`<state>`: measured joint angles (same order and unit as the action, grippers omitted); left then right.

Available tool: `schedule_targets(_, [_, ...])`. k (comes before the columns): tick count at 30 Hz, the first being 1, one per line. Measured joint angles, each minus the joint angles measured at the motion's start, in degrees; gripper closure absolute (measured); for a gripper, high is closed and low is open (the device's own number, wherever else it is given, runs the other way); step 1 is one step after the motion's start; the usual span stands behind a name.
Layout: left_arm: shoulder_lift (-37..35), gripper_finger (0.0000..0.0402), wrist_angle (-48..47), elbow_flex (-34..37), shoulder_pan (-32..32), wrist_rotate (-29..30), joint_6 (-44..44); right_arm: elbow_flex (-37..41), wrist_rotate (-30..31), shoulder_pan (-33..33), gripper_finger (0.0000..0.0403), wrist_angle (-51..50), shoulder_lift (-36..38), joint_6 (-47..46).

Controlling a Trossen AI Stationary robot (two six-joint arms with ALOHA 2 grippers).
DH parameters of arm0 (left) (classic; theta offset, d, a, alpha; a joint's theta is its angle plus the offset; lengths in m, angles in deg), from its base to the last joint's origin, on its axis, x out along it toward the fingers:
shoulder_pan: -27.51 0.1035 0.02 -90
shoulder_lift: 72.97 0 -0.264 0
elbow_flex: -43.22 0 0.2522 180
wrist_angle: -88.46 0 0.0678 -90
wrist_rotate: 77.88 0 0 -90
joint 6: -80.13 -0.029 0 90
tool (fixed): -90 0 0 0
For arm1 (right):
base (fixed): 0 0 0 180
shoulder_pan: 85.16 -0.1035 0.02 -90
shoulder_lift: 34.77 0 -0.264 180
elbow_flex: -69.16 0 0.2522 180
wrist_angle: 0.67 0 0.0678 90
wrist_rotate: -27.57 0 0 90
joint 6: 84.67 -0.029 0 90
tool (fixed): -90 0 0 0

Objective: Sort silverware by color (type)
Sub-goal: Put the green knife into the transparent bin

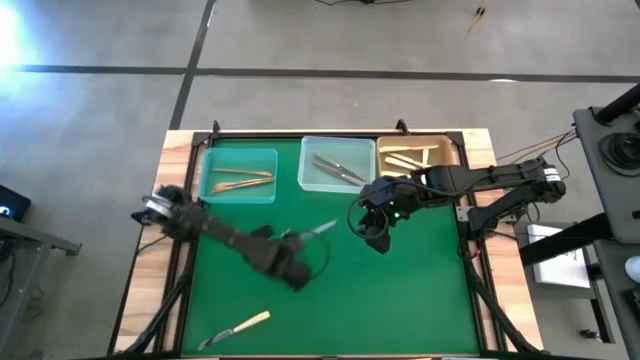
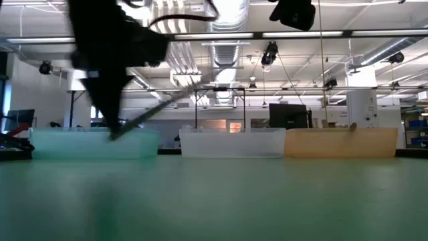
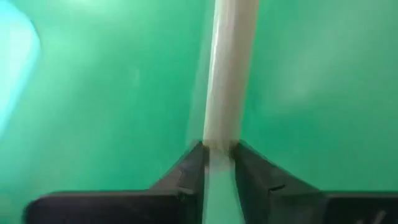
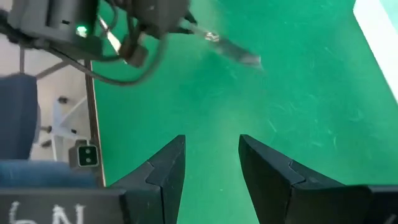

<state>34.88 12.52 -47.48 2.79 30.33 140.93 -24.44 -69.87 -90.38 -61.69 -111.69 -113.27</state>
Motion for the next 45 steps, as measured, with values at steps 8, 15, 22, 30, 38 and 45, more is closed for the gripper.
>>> schedule_targets(8, [-0.1,0.0397,10.7,-7.4,20.6,5.0,-22.0,-3.4,3.3,4.8,0.0261,-6.5,2.9,3.5])
schedule_targets(15, [-0.1,0.0399,16.2,-11.1,30.3,-0.2,-30.0,-4.0,7.4,6.4,0.0261,-11.9,8.9,6.1])
schedule_targets(22, [-0.1,0.0401,16.2,-9.8,28.4,-10.8,-42.1,-3.7,13.2,6.4,0.0262,-18.7,10.3,6.2])
schedule_targets(30, [2.6,0.0401,12.8,-9.6,29.1,-10.8,-56.6,-3.7,16.5,6.4,0.0261,-18.7,8.4,6.4])
schedule_targets(38, [4.7,0.0372,9.7,-9.6,29.6,-14.7,-58.6,-3.6,16.5,6.4,0.0261,-18.0,8.5,6.1])
schedule_targets(45, [4.7,0.0335,9.6,-9.6,29.6,-14.4,-61.0,-3.7,16.5,6.4,0.0261,-18.0,8.5,6.2])
